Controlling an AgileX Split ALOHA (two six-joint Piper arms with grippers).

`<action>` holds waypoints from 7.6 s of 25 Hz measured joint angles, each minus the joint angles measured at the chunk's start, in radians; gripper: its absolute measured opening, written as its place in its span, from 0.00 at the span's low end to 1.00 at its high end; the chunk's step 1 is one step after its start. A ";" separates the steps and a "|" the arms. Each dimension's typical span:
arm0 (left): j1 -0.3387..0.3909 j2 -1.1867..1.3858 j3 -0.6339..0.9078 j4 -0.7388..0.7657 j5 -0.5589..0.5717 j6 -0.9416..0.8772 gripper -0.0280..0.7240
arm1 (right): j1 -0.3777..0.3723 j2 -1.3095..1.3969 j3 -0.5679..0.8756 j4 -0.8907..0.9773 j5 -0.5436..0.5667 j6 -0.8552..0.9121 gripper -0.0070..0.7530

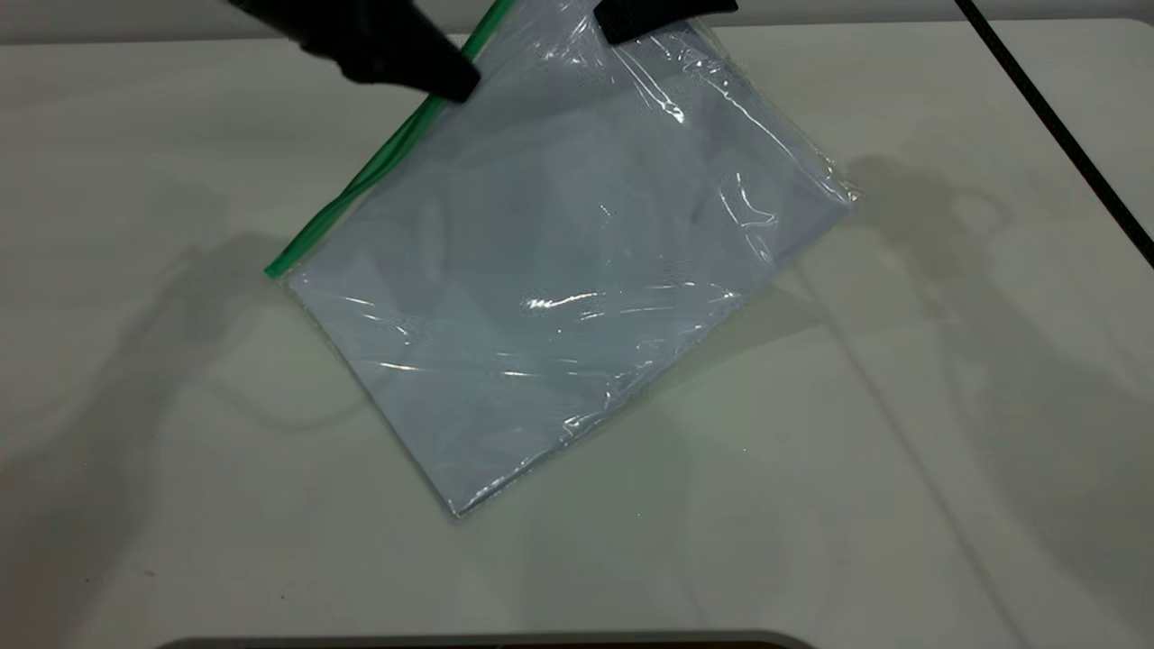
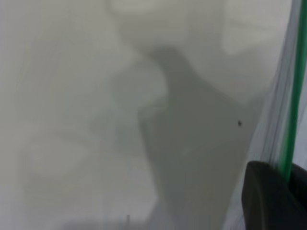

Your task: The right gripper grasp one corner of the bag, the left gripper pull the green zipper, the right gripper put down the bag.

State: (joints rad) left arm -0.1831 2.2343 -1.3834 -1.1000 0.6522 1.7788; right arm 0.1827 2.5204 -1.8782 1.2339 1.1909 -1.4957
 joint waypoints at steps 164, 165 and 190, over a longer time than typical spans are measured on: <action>0.011 -2.005 0.895 0.951 0.484 -1.614 0.73 | -0.121 -2.540 1.393 -1.040 -0.040 1.167 0.70; 0.011 -2.005 0.895 0.951 0.484 -1.614 0.73 | -0.121 -2.540 1.394 -1.040 -0.040 1.167 0.70; 0.179 -2.253 0.896 0.944 0.490 -1.615 0.73 | -0.121 -2.540 1.395 -1.040 -0.042 1.171 0.70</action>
State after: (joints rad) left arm -0.0042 -0.0185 -0.4876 -0.1556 1.1420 0.1638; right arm 0.0615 -0.0199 -0.4833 0.1941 1.1491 -0.3246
